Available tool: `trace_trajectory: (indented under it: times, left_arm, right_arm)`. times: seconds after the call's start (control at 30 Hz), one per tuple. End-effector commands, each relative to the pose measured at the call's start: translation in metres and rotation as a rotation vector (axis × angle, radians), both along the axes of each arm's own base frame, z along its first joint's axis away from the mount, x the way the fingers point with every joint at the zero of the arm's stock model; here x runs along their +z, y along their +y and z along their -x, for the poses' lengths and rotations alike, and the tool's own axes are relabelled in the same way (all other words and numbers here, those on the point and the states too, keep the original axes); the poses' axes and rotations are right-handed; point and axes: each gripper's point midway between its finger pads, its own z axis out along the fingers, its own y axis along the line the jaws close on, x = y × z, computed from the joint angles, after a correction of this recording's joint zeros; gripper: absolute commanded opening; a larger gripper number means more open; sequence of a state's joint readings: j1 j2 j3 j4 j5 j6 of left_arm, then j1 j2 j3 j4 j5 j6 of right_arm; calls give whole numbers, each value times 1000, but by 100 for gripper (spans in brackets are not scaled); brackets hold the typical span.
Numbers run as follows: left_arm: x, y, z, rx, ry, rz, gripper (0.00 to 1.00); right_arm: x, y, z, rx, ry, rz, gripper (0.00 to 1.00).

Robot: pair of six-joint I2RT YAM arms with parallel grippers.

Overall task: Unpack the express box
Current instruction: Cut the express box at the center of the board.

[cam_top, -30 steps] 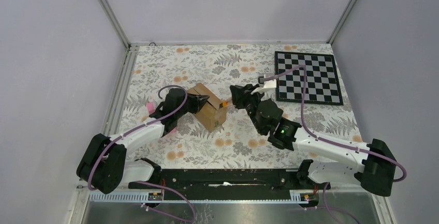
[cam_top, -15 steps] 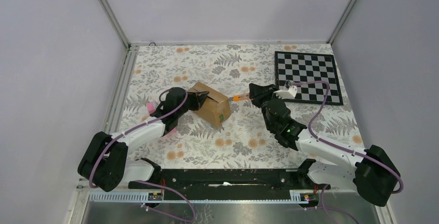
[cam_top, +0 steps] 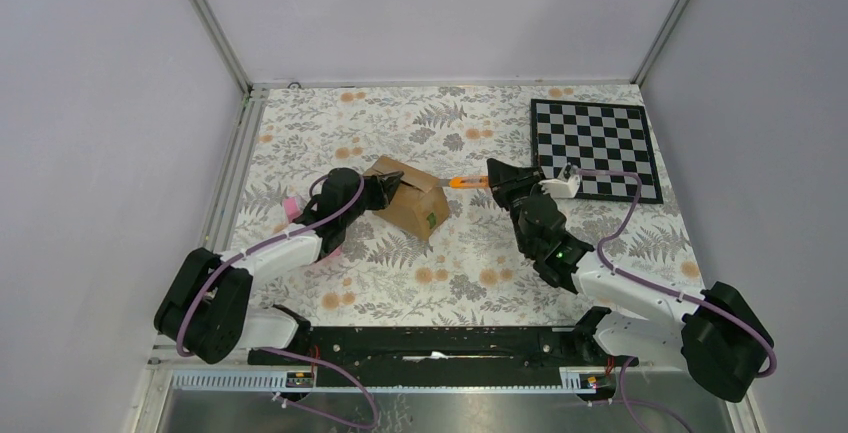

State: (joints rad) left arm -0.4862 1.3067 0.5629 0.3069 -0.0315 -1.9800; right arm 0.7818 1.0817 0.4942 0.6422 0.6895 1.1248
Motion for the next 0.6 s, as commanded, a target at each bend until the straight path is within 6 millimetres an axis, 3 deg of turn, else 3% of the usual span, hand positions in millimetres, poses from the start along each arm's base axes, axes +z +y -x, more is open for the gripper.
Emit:
trace_trajectory:
  times: [0.0, 0.57]
  left_arm:
    - [18, 5, -12, 73, -37, 81, 0]
    - [18, 5, -12, 80, -36, 94, 0]
  right_arm:
    - [13, -9, -4, -54, -10, -111, 0]
    - [-3, -9, -9, -84, 36, -101, 0]
